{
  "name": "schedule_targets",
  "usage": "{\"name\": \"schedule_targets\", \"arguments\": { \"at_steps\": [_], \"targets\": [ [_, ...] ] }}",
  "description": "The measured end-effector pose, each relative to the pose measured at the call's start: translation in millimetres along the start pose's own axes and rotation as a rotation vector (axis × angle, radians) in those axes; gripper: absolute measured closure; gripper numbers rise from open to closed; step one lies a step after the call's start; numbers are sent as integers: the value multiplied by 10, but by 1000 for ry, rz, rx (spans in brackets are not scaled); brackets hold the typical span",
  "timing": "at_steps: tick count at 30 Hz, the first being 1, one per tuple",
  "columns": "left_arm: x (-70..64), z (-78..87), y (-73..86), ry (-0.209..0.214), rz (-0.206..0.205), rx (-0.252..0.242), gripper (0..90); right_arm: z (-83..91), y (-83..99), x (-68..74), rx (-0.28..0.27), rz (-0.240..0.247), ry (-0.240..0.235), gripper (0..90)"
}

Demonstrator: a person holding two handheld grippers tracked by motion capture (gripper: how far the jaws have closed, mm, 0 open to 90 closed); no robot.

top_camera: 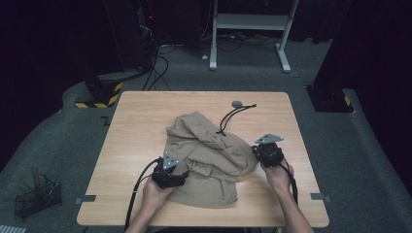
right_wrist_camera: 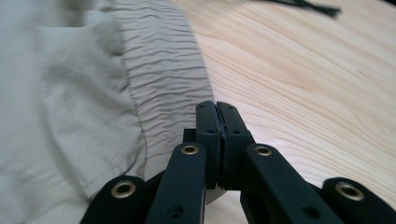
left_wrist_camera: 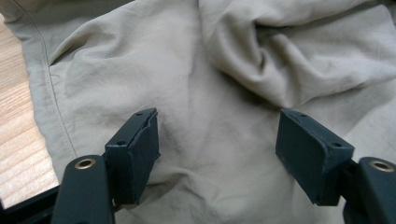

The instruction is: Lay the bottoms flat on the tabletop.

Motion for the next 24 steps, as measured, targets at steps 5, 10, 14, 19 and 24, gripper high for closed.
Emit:
{"name": "schedule_targets", "arguments": {
  "at_steps": [5,10,14,19,24],
  "targets": [
    [-2,36,32,4,1,0,303,-206,-12,-193,48,-71,69,812],
    [-8,36,33,-2,6,0,303,-76,14,-168,-51,-182,38,614],
    [-14,34,31,-7,10,0,303,357,-27,-23,-245,-228,-120,564],
    [-19,34,30,-12,10,0,302,262,-33,542,-179,-81,-272,499],
    [-23,33,31,-13,17,0,300,-78,-90,957,-88,-11,-314,502]
  ]
}}
Point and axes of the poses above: each handheld gripper's, and its own axes: z roughly backward along the jaws, y roughly out of its underside, x roughly to its left, the point moved 1 cm from there along -z, roughly forward along the jaws, and after that the axes turned 5 degrees about y, right-handed, at the moved point
